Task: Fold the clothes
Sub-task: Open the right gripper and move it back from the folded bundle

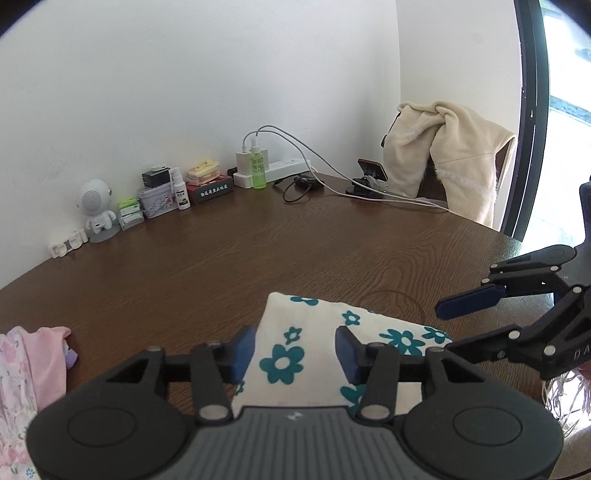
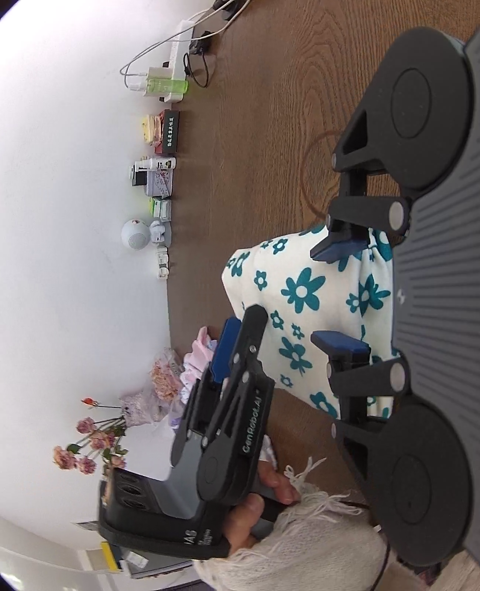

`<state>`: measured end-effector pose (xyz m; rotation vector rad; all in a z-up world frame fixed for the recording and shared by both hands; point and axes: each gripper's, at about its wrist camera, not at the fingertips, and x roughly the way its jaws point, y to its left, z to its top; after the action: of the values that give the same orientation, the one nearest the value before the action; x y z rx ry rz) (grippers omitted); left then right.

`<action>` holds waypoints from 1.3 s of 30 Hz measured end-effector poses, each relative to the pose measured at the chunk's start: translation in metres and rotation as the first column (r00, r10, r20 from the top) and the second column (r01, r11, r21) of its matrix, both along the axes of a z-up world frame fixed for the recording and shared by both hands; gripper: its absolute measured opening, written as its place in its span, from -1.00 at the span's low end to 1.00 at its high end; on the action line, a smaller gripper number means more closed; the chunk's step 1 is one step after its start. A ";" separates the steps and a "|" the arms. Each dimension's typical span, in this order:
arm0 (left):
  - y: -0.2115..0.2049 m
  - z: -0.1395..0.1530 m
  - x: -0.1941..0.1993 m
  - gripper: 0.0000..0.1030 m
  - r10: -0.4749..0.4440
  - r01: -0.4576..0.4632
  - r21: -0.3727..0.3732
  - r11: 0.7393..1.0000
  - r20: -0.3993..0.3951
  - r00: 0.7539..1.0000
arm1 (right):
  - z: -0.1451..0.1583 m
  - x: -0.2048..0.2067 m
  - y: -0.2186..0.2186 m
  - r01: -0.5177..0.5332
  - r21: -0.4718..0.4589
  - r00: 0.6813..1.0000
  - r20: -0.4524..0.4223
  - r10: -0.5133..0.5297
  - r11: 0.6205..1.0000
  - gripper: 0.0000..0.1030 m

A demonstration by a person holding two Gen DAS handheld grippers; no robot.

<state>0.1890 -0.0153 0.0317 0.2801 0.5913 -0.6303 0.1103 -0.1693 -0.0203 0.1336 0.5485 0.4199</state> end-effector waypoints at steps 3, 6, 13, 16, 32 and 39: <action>0.019 -0.003 0.012 -0.03 0.038 -0.038 0.004 0.999 -0.081 0.996 | 0.002 -0.001 -0.020 0.072 0.062 0.996 -0.057 -0.068 0.996 0.17; 0.040 -0.015 0.030 -0.03 0.011 -0.036 -0.099 0.994 -0.239 0.971 | -0.009 0.009 -0.030 0.119 0.141 0.983 -0.154 -0.097 0.983 0.17; 0.060 -0.026 0.040 -0.31 -0.017 -0.061 -0.220 0.973 -0.337 0.942 | -0.032 0.011 -0.020 0.167 0.225 0.960 -0.257 -0.106 0.960 0.12; 0.055 -0.026 0.027 -0.37 -0.027 -0.034 -0.189 0.981 -0.307 0.951 | -0.030 0.019 -0.019 0.170 0.205 0.962 -0.248 -0.117 0.964 0.04; 0.031 -0.042 -0.053 -0.36 0.197 -0.290 -0.321 0.902 -0.292 0.936 | -0.023 0.082 -0.036 0.051 0.203 0.970 -0.244 0.000 0.978 -0.04; 0.042 -0.023 -0.071 0.22 0.306 -0.353 -0.326 0.877 -0.190 0.933 | -0.012 0.056 -0.040 0.061 0.251 0.983 -0.184 -0.015 0.966 0.31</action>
<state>0.1184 0.0263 0.0088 -0.2054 0.6229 -0.4133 0.1661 -0.2090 -0.0322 0.4336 0.6679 0.4424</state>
